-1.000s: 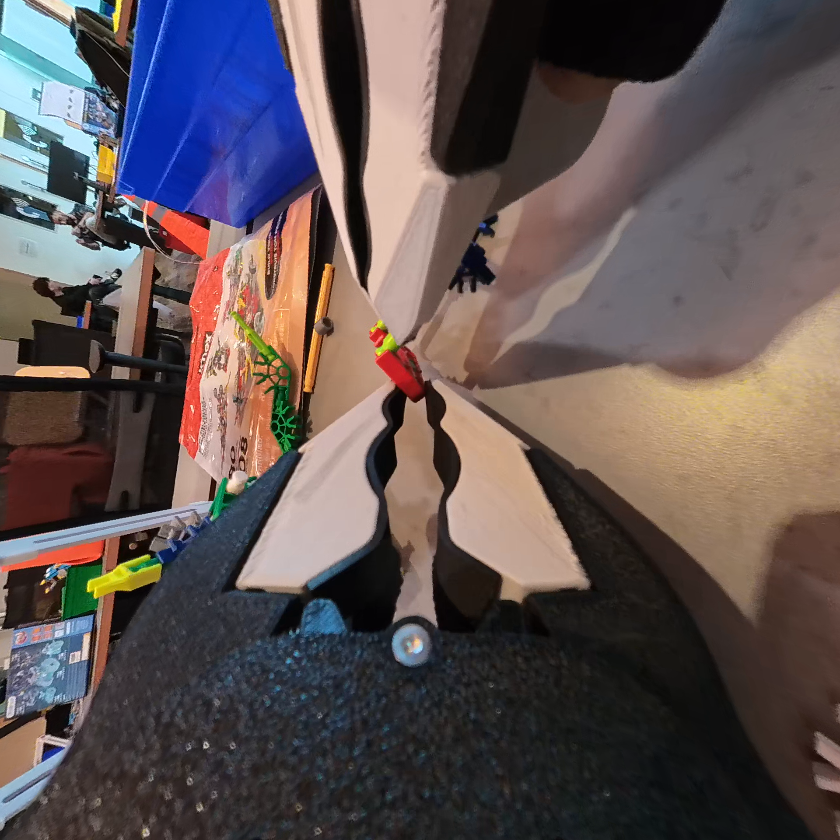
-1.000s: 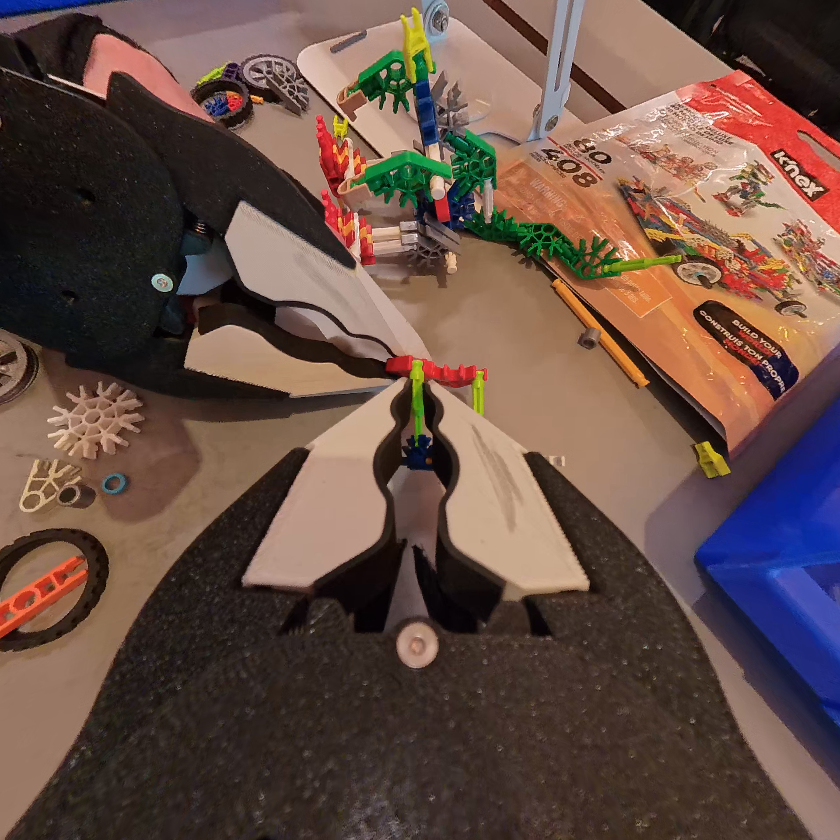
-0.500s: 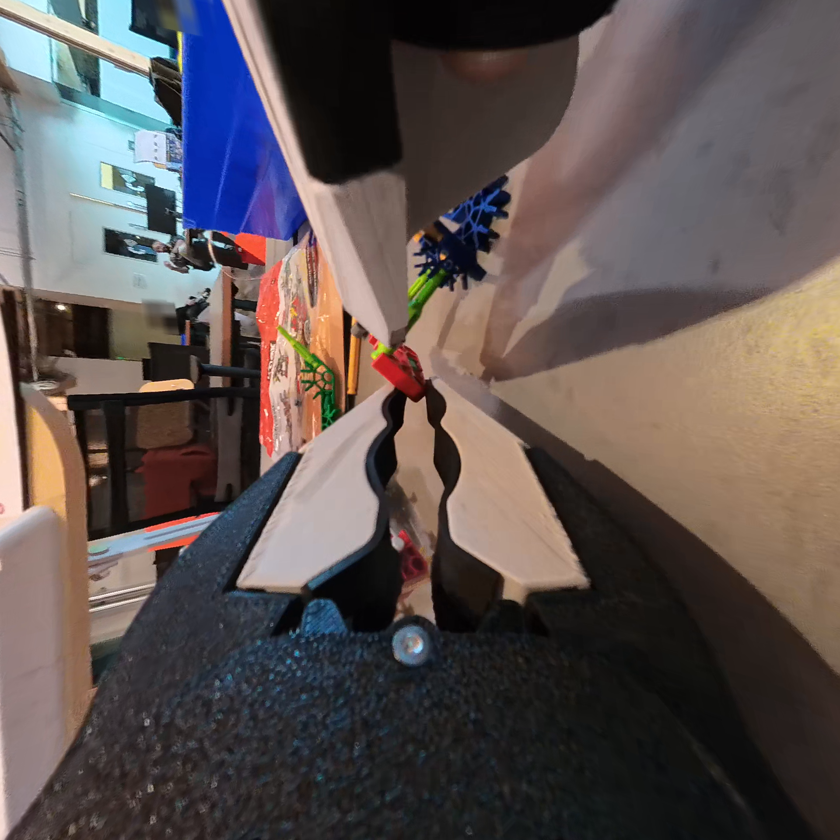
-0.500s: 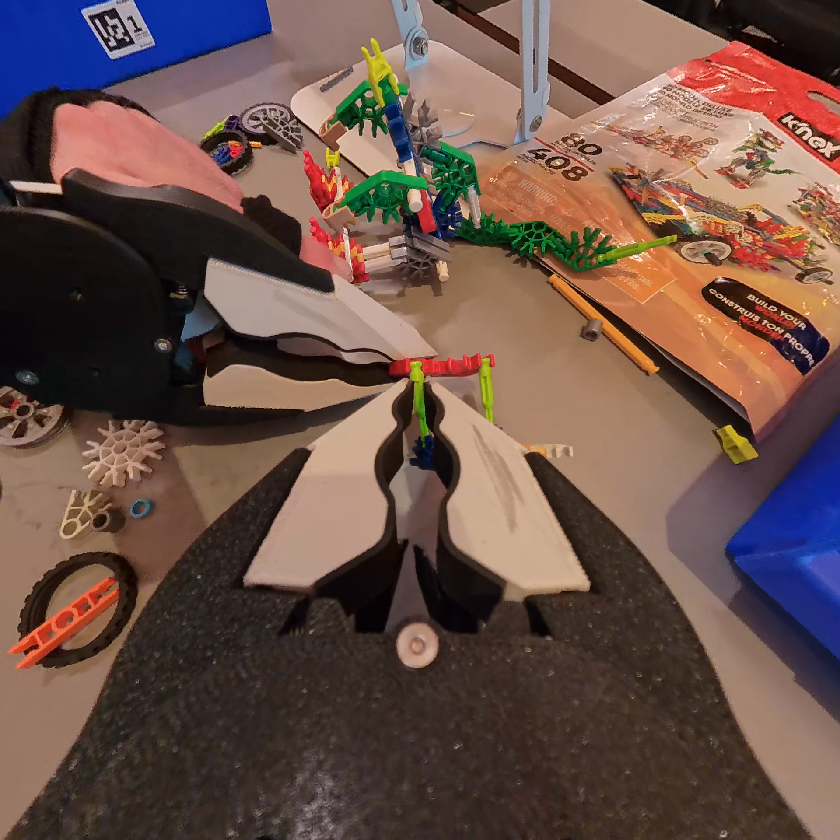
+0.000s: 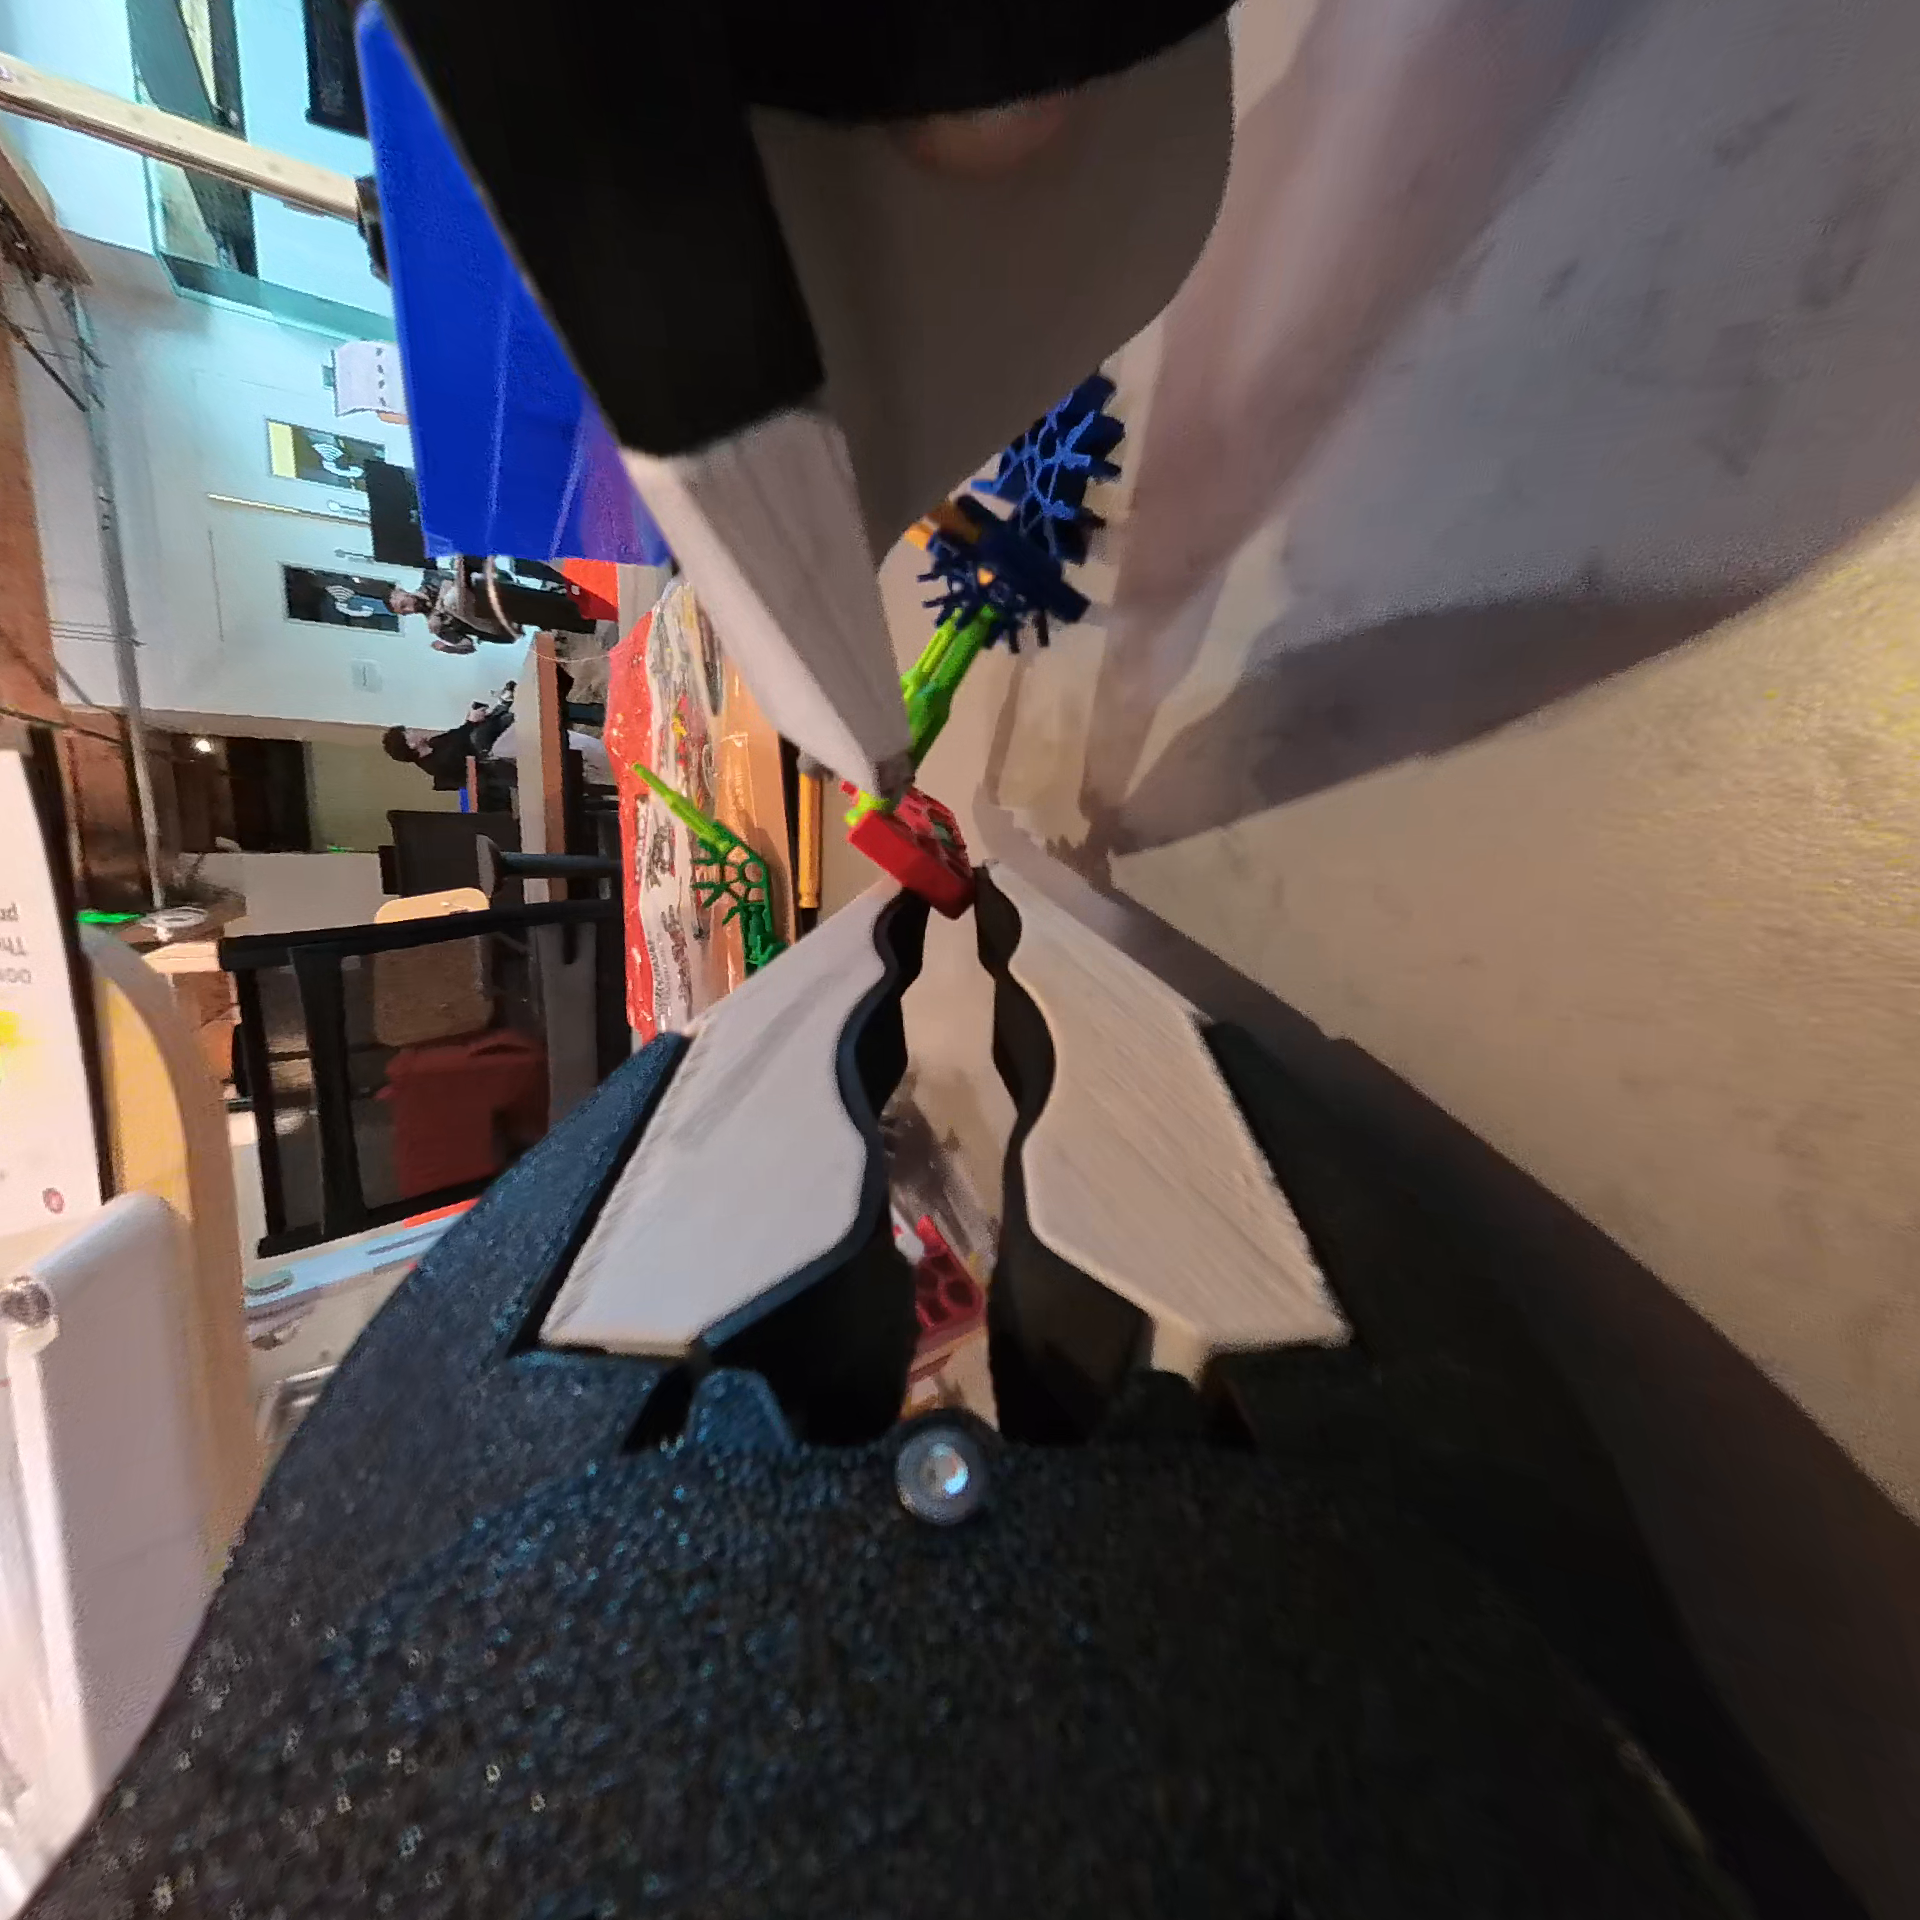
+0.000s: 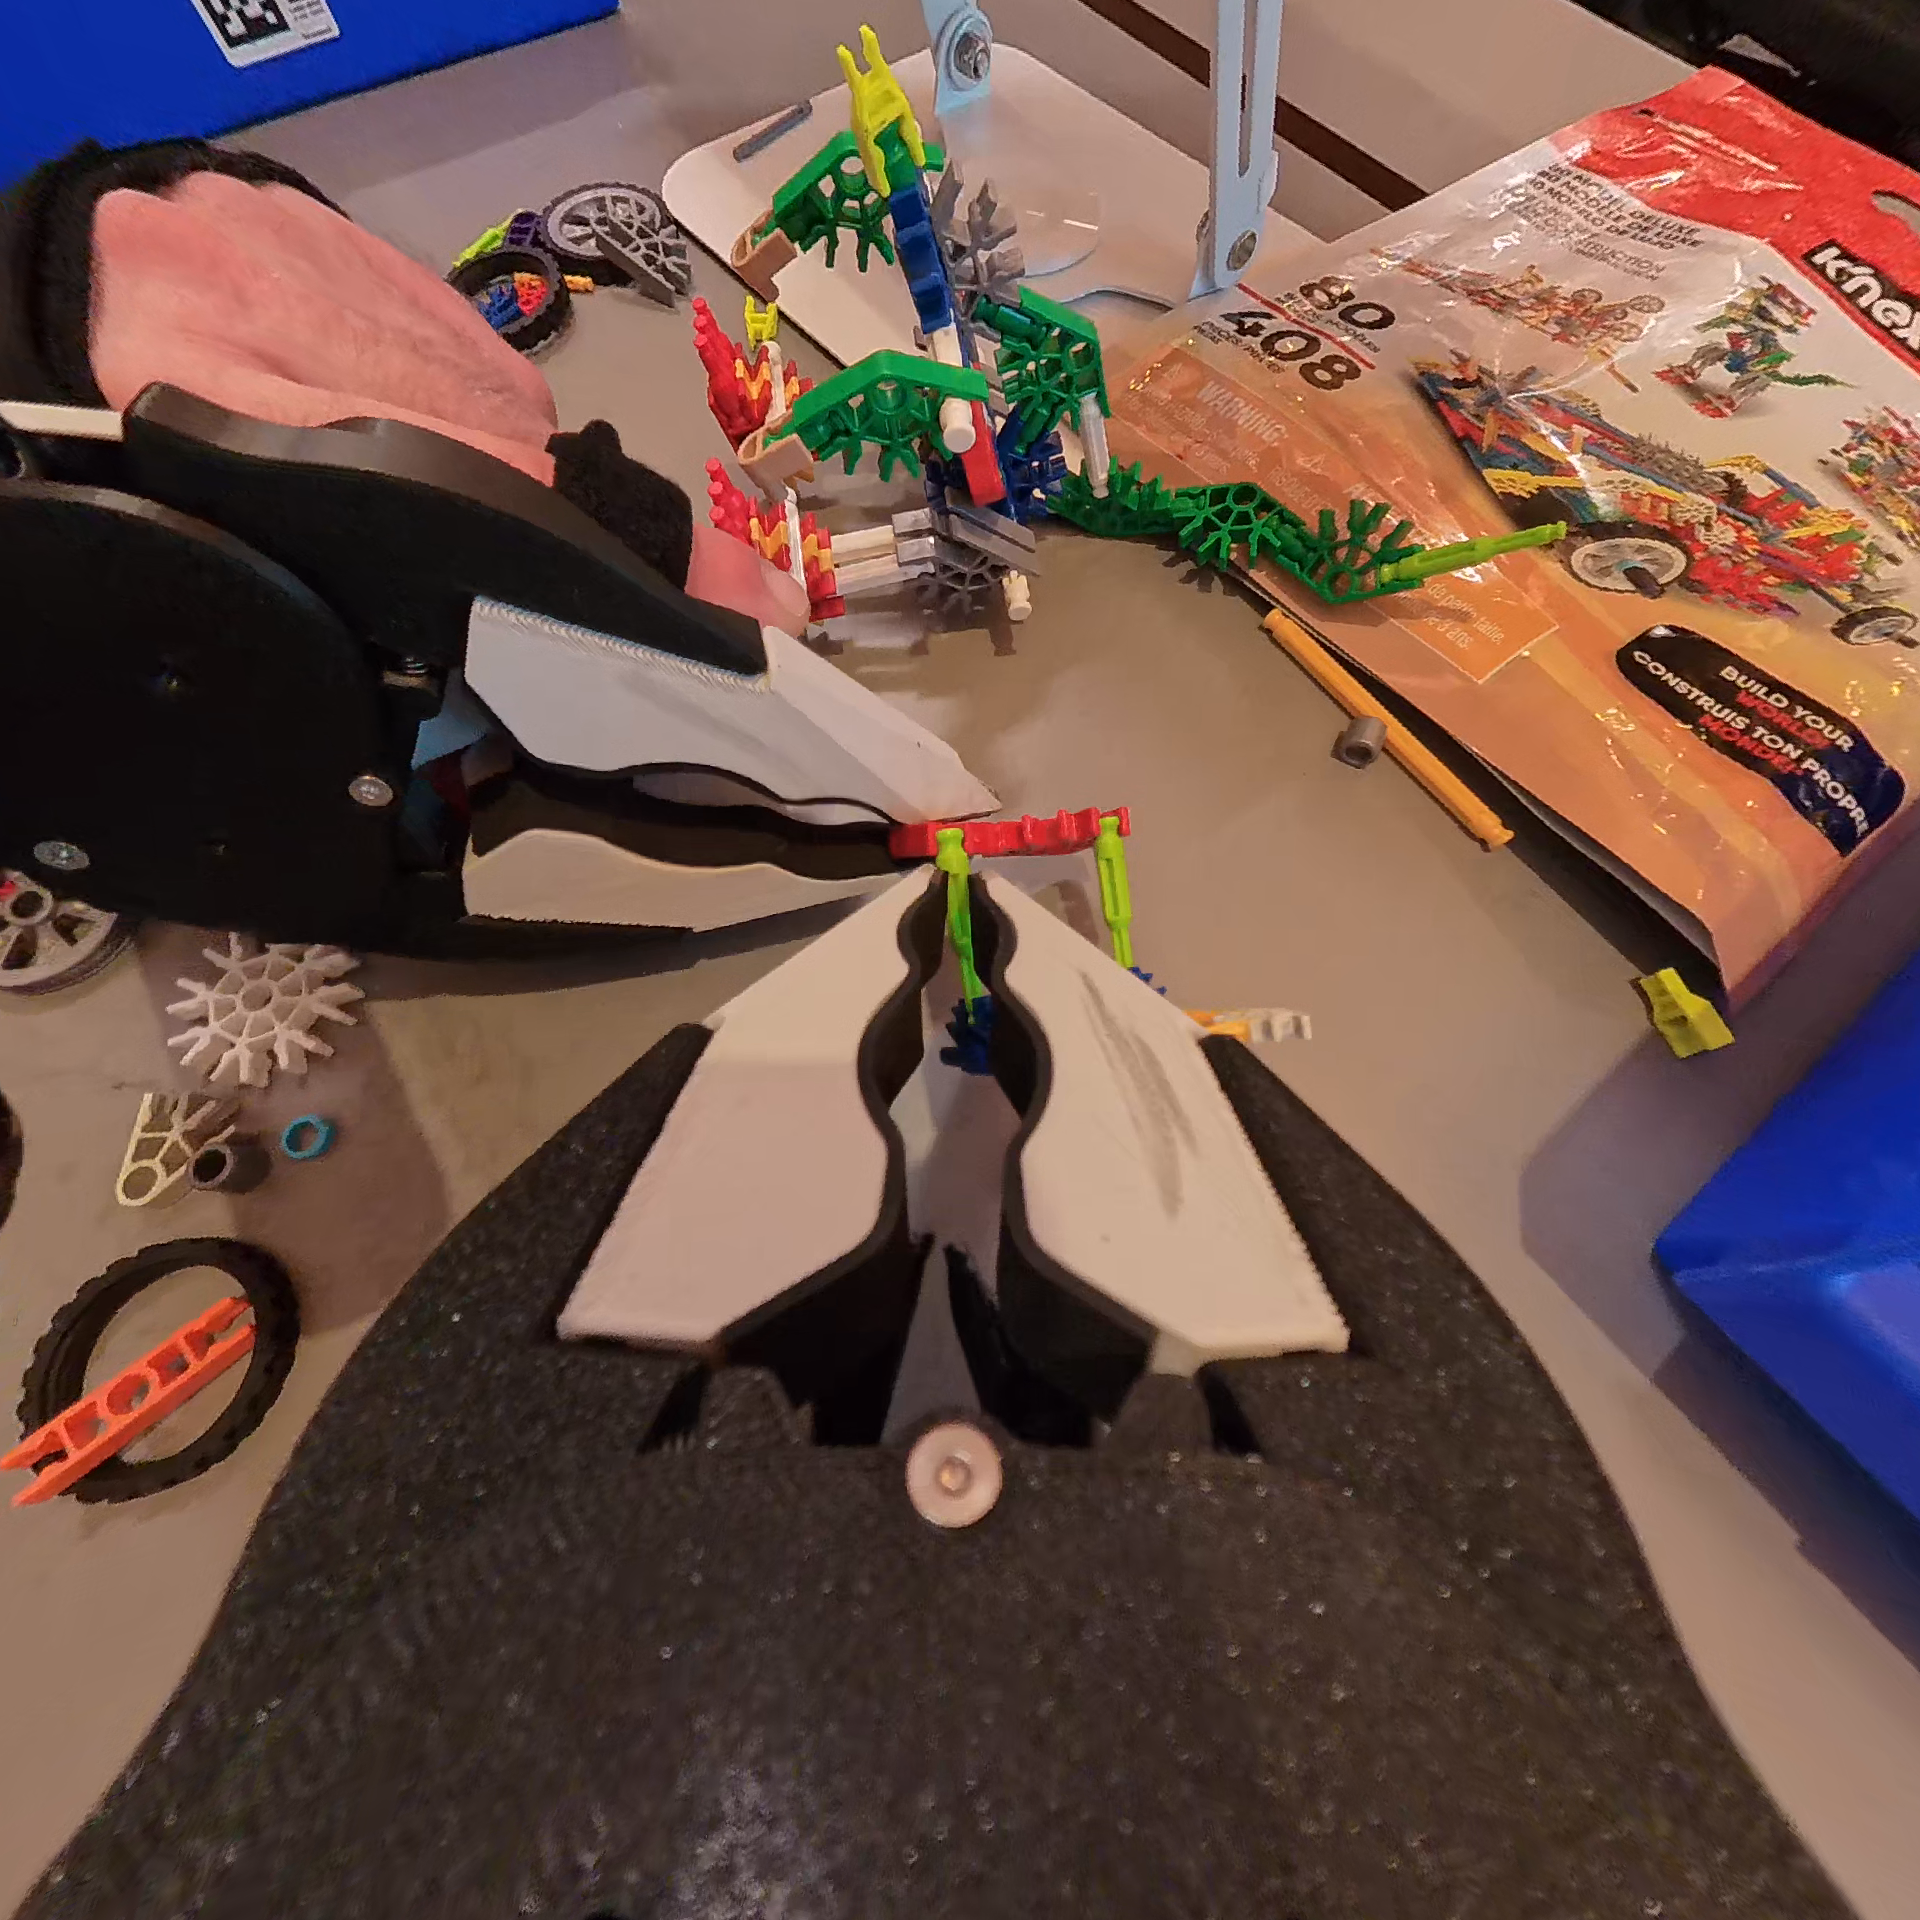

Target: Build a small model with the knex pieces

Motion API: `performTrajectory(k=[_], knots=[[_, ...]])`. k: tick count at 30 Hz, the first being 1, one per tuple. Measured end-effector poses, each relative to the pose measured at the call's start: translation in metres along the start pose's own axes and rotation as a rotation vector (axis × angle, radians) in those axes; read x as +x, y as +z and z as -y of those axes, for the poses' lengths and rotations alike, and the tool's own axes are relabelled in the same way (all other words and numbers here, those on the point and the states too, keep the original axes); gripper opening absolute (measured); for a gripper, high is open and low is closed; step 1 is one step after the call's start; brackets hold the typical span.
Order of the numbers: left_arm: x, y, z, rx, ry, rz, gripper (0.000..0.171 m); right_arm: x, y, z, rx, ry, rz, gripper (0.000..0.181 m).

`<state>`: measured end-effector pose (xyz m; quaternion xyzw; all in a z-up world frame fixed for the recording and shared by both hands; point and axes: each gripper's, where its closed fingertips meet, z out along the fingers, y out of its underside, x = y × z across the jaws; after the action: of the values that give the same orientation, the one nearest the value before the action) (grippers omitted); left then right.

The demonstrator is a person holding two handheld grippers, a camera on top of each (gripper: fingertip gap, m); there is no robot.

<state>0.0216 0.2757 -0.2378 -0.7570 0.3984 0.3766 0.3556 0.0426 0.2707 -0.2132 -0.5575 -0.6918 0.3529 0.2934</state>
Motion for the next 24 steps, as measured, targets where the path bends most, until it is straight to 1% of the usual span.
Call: performTrajectory(k=[5,8,20,24], knots=[[0.0035,0.0018,-0.0049,0.009,-0.052,-0.046,0.006,0.0004,-0.0028,0.004,0.026,0.018,0.011,0.002],[-0.0004,0.002,-0.0036,0.026,-0.082,-0.035,0.006,0.0008,-0.0023,0.0018,0.013,0.003,0.002,0.002],[-0.0002,0.001,-0.0015,0.022,-0.069,-0.026,0.003,0.0014,0.0002,-0.0016,-0.016,-0.038,-0.03,0.002],[-0.0001,0.0012,-0.0014,0.025,-0.094,-0.032,0.003,0.0018,0.0003,-0.0016,-0.016,-0.038,-0.033,0.002]])
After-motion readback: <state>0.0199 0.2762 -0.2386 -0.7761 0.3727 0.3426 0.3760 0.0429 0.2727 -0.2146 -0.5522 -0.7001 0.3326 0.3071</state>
